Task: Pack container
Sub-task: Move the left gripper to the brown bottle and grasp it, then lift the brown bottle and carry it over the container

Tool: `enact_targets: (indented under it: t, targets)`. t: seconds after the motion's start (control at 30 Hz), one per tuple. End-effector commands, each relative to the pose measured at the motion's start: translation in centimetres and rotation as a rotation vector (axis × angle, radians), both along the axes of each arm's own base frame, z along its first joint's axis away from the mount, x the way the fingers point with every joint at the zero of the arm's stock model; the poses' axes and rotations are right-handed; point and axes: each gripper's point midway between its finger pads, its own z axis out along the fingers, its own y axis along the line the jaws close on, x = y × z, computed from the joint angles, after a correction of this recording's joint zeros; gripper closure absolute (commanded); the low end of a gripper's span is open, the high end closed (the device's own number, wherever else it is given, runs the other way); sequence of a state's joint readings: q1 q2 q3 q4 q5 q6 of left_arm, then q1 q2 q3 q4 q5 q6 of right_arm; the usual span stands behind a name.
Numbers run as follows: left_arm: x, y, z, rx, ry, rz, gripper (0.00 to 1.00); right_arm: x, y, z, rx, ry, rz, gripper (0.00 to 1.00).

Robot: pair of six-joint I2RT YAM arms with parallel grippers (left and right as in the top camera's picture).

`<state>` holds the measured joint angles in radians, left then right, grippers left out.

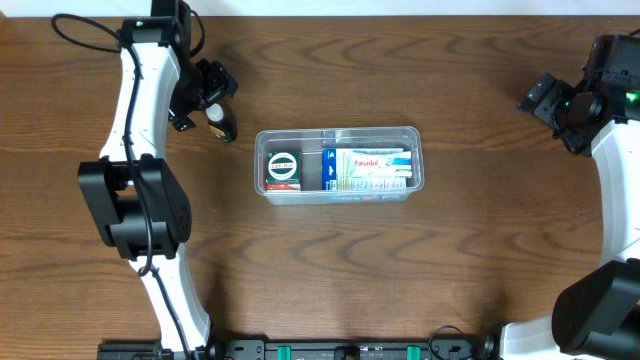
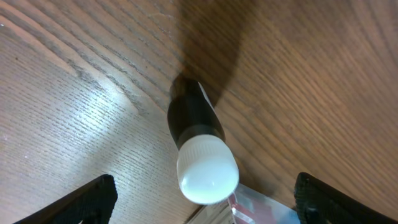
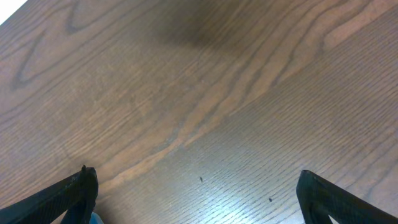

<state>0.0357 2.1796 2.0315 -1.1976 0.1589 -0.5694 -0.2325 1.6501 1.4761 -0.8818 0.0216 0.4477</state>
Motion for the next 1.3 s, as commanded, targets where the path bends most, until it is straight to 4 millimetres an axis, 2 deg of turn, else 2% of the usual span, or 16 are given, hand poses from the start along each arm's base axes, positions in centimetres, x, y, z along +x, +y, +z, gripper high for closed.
enact_targets:
  t: [0.0, 0.2, 0.47, 0.63, 0.83, 1.0, 1.1, 1.13, 1.27]
  targets:
    - [0.2, -0.1, -0.5, -0.011, 0.013, 0.003, 0.12, 0.0, -0.2, -0.2, 0.003, 0.005, -0.014, 0.01]
    - [0.2, -0.1, -1.8, -0.008, 0.038, 0.004, 0.18, 0.0, -0.2, -0.2, 0.003, 0.005, -0.014, 0.01]
    - [0.0, -0.1, -3.9, -0.01, 0.09, 0.004, 0.18, 0.0, -0.2, -0.2, 0.003, 0.005, -0.014, 0.01]
    - [-0.1, -0.1, -4.4, -0.011, 0.102, 0.004, 0.18, 0.0, -0.2, -0.2, 0.003, 0.005, -0.014, 0.01]
    - [-0.1, -0.1, -4.6, -0.011, 0.105, 0.004, 0.46, 0.0, -0.2, -0.2, 0.003, 0.005, -0.014, 0.01]
    - [-0.1, -0.1, -4.6, -0.011, 0.105, 0.004, 0.58, 0.0, -0.2, -0.2, 0.003, 0.005, -0.014, 0.01]
    - [-0.1, -0.1, -4.6, -0.011, 0.105, 0.004, 0.87, 0.0, -0.2, -0.2, 0.003, 0.005, -0.014, 0.01]
    - [-0.1, -0.1, -4.6, -0.011, 0.105, 0.004, 0.9, 0.0, -0.2, -0.2, 0.003, 0.005, -0.014, 0.01]
    - [-0.1, -0.1, -4.6, -0.01, 0.105, 0.0, 0.9, 0.0, -0.2, -0.2, 0.003, 0.005, -0.014, 0.01]
